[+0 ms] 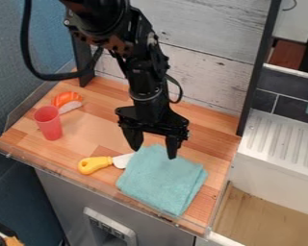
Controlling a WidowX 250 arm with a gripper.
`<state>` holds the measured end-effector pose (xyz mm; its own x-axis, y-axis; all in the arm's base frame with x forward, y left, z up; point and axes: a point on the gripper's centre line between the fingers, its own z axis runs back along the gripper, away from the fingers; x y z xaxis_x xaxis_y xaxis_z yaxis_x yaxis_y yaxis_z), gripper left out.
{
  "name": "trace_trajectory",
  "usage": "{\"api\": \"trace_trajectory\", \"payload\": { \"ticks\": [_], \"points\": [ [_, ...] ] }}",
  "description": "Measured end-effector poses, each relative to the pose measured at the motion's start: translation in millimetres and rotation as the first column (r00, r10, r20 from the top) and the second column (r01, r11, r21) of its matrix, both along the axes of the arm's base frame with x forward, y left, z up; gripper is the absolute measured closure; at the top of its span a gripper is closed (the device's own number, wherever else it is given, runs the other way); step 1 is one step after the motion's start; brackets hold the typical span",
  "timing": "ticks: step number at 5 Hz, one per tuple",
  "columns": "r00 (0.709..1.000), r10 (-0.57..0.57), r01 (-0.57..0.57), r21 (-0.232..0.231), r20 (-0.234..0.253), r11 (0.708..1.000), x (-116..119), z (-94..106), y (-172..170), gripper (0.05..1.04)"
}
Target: Move the blue cloth to the bottom right of the table
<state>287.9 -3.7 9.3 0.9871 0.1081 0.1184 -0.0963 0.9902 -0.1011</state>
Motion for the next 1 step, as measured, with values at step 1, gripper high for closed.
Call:
{"api": "trace_trajectory", "payload": {
  "ticks": [1],
  "points": [
    [1.0,0.002,-0.002,0.001,0.002,1.0,0.4,0.7,1.0,0.083]
  ]
}}
